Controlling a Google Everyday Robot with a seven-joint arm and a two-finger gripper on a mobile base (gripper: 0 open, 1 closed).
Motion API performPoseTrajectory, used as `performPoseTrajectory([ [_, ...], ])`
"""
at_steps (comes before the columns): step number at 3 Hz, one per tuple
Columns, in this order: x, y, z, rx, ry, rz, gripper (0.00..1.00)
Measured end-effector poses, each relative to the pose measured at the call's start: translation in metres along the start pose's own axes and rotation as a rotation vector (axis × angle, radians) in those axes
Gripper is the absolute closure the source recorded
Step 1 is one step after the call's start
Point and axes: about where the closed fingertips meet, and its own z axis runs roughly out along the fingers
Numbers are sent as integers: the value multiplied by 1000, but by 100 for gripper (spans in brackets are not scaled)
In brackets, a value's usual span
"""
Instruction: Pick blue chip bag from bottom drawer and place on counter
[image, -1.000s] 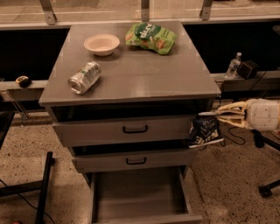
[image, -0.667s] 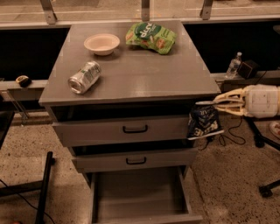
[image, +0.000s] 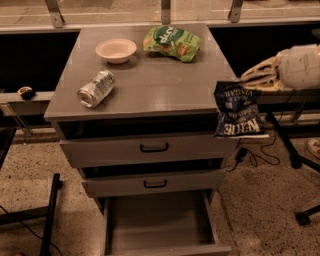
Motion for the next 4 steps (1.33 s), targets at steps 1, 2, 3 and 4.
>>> performPoseTrajectory([
  [1,15,-44,-13,-40,75,-45,100],
  [2,35,-73,-10,-57,120,-56,100],
  [3,44,-98,8,-49,119,-70,100],
  [4,55,-108,39,-46,91,-70,100],
])
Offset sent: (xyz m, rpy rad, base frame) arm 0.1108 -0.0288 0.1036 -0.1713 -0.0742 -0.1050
